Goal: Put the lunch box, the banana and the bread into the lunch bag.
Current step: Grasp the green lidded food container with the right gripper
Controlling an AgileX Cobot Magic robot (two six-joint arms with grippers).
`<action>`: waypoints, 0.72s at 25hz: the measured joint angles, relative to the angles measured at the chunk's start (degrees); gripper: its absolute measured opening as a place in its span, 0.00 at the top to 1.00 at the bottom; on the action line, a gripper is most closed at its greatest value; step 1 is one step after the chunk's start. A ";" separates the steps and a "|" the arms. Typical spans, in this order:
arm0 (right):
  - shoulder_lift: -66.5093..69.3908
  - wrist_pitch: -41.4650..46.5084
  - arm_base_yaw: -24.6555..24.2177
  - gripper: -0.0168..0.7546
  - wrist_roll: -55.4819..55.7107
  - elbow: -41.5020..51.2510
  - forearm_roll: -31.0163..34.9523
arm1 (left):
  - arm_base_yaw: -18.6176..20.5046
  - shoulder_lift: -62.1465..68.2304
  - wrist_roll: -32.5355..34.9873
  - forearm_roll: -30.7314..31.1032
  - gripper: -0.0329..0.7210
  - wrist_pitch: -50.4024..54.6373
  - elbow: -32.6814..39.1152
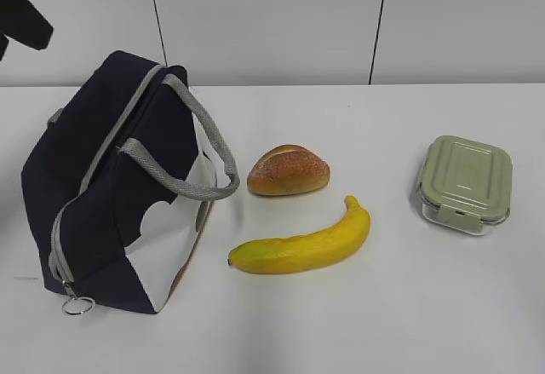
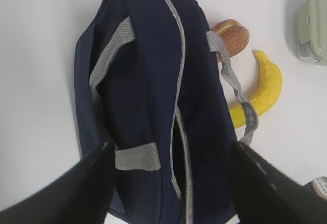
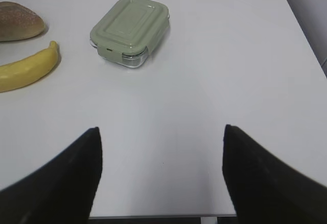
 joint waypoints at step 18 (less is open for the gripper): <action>0.00 0.00 0.00 0.24 0.00 0.00 0.00 | -1.11 16.15 0.00 0.01 0.36 1.37 -6.97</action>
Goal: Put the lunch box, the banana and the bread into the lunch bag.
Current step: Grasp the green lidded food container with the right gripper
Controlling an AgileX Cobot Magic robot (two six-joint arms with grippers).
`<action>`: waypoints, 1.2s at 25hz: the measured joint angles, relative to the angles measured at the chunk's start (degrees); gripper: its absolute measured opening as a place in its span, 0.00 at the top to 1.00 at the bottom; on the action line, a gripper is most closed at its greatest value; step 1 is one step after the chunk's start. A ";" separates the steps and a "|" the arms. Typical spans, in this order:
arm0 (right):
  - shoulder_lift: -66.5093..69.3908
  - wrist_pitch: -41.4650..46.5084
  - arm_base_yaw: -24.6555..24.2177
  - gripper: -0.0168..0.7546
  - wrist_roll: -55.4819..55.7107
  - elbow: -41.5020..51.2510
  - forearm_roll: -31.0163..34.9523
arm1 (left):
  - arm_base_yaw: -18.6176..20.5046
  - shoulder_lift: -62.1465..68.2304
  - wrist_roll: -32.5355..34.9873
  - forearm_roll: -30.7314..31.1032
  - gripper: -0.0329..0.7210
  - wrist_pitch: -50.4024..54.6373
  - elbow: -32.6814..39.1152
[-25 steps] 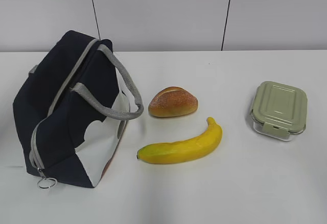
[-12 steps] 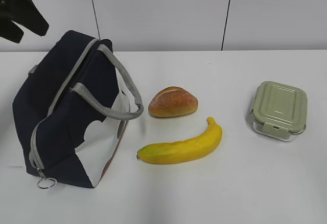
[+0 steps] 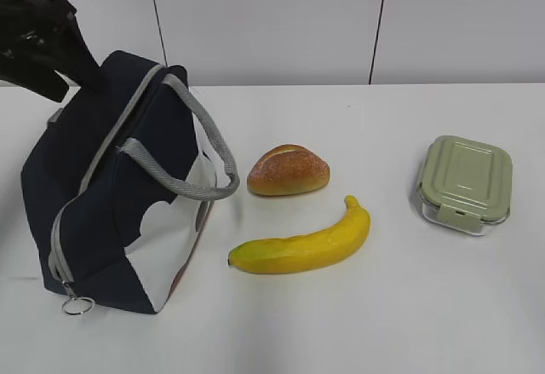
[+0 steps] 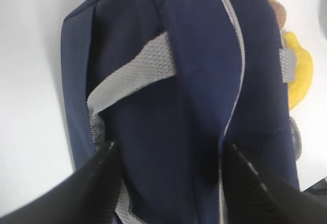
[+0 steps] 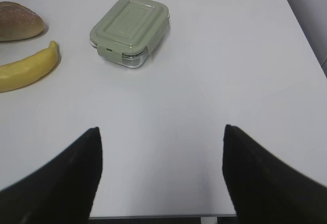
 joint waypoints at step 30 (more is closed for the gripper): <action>0.00 0.00 0.00 0.24 0.00 0.00 0.00 | -0.08 1.48 1.65 -1.06 0.97 -0.33 -0.11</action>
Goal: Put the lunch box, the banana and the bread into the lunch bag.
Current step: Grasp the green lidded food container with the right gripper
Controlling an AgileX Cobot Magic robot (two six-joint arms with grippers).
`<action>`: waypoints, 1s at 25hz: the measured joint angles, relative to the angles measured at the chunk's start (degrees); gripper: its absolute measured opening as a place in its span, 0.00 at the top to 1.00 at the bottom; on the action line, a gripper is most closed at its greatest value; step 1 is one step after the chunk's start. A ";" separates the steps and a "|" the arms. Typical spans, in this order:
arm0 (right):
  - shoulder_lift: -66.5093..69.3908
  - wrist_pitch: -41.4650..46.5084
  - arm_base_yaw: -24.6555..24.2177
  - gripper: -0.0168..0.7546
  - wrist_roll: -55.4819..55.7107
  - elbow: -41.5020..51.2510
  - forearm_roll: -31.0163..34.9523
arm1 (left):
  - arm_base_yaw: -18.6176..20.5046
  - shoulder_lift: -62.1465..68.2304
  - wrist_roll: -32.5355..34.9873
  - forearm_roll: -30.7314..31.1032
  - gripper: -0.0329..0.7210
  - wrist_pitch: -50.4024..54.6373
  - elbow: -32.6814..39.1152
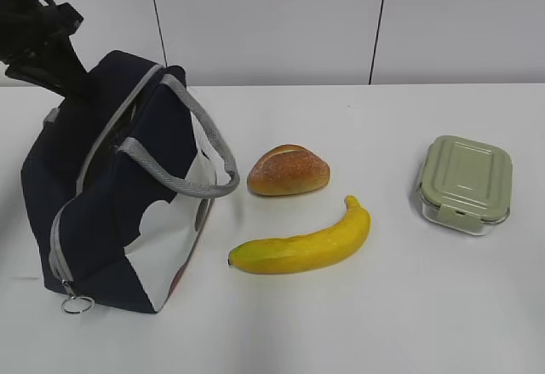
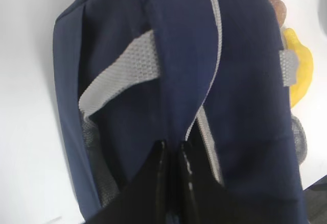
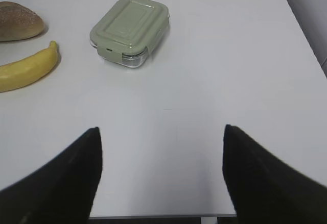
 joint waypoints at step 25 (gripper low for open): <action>0.71 -0.47 0.00 0.24 0.00 -0.26 3.67 | 0.00 0.00 0.11 -10.86 0.97 -2.82 -0.19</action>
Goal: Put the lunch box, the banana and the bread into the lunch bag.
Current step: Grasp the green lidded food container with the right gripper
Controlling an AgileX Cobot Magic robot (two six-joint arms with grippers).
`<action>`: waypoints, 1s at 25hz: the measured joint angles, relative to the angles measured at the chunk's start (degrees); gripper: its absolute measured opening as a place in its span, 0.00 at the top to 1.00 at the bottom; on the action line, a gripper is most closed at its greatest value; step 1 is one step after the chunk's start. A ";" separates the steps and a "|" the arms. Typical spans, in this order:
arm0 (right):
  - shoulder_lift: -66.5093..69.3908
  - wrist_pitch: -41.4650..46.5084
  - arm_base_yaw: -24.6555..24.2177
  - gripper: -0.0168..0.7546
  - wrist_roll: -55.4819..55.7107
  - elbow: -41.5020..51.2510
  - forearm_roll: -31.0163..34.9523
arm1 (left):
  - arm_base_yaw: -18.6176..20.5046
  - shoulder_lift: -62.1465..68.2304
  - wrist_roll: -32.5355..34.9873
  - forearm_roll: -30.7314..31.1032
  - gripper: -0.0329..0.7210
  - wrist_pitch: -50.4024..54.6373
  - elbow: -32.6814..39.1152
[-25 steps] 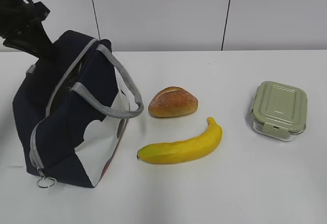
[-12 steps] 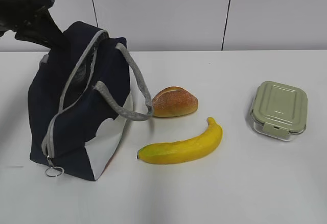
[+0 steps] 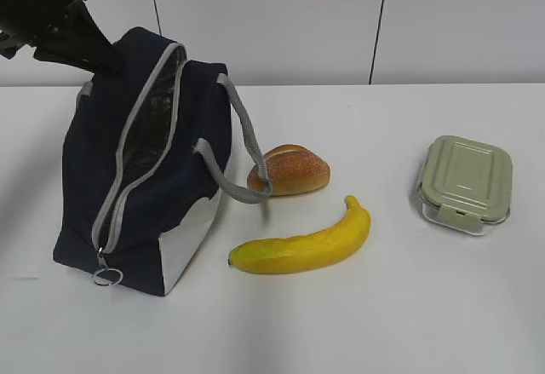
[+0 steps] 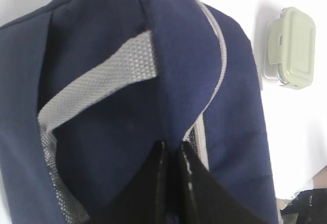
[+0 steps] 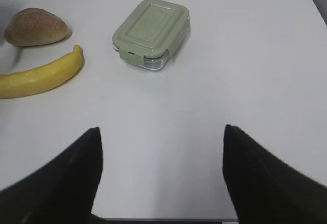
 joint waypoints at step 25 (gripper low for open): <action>55.62 -9.67 -0.14 0.24 -4.51 -14.97 25.19 | 0.00 0.00 0.00 -0.47 0.97 0.00 -0.17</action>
